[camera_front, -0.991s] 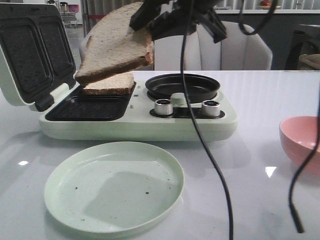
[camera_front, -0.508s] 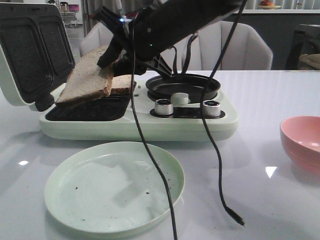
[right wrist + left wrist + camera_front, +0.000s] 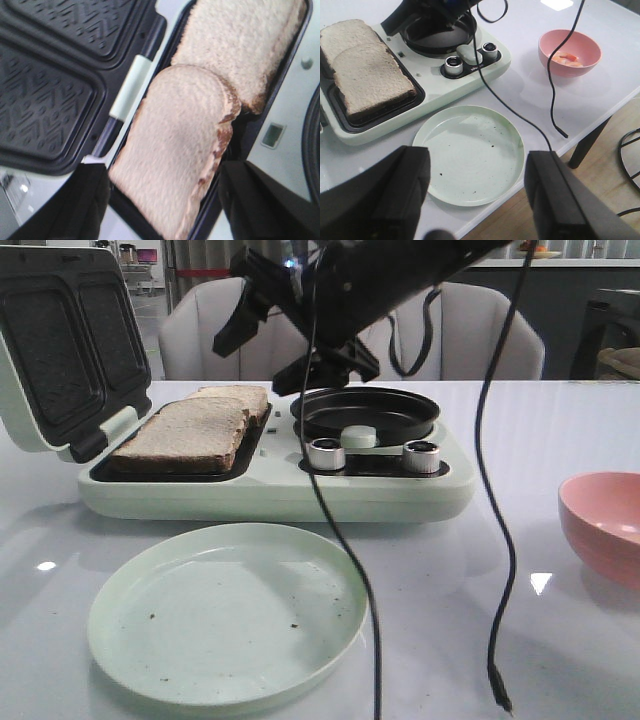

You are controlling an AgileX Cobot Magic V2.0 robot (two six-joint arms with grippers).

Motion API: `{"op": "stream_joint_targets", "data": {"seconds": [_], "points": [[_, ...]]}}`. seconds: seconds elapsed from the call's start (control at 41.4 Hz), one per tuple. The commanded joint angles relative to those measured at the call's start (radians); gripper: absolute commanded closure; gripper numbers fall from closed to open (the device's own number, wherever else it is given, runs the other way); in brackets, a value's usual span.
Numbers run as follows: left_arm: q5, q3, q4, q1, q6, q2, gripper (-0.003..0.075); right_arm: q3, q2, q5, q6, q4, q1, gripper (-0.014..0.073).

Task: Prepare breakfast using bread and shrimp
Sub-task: 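Carry the slice with the right gripper and stack it on the first slice, then open the right gripper and withdraw it from the sandwich maker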

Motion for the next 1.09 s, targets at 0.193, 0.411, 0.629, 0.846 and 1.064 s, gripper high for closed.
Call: {"op": "stream_joint_targets", "data": {"seconds": [0.193, 0.411, 0.629, 0.846, 1.064], "points": [[-0.078, -0.028, 0.008, -0.009, 0.003, 0.001, 0.0246, 0.040, -0.347, 0.150, 0.233, -0.519, 0.036, 0.0025], [-0.078, -0.028, 0.008, -0.009, 0.003, 0.001, 0.0246, 0.288, -0.631, 0.183, 0.543, -0.948, 0.109, 0.0025], [-0.078, -0.028, 0.008, -0.009, 0.003, 0.001, 0.0246, 0.566, -0.914, 0.171, 0.602, -1.005, 0.113, 0.0025], [-0.078, -0.028, 0.008, -0.009, 0.003, 0.001, 0.0246, 0.776, -1.136, 0.173, 0.602, -1.005, 0.113, 0.0025], [-0.078, -0.028, 0.008, -0.009, 0.003, 0.001, 0.0246, 0.912, -1.292, 0.173, 0.602, -1.005, 0.113, 0.0025]]}}
